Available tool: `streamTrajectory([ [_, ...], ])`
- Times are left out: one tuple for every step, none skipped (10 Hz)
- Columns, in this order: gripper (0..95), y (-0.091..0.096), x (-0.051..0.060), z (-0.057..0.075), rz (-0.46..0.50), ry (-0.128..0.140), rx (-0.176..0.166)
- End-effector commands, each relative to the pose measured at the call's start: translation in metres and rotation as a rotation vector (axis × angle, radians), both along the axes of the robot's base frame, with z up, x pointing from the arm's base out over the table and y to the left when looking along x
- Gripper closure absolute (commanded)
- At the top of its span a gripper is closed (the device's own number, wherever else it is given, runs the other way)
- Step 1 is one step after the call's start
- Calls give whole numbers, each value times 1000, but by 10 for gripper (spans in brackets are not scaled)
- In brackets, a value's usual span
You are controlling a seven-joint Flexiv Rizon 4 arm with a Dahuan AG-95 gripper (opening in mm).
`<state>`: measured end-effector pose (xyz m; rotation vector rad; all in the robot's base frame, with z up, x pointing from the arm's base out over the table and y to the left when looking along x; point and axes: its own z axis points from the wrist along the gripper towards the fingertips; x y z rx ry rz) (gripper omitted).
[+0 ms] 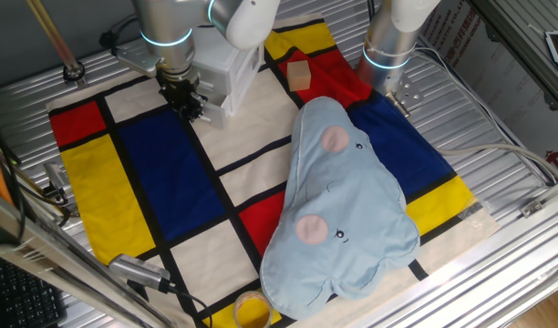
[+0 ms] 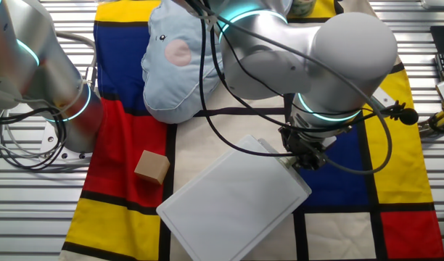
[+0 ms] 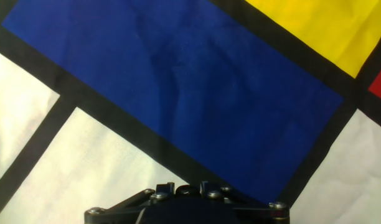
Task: Grasp the handle and close the drawer
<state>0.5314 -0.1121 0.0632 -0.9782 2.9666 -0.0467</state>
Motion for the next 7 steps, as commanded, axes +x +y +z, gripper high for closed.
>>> streamTrajectory([
  [950,-1,-2,0,1,-1,-2],
  [950,-1,-4,-1,3,-4,-4],
  [950,-2,-4,0,2,-2,-5],
  [950,-3,-5,0,2,-1,-3],
  [950,-3,-5,1,2,2,-4],
  [950,-4,-5,1,0,9,-9],
  [950,-4,-5,0,-1,14,-9],
])
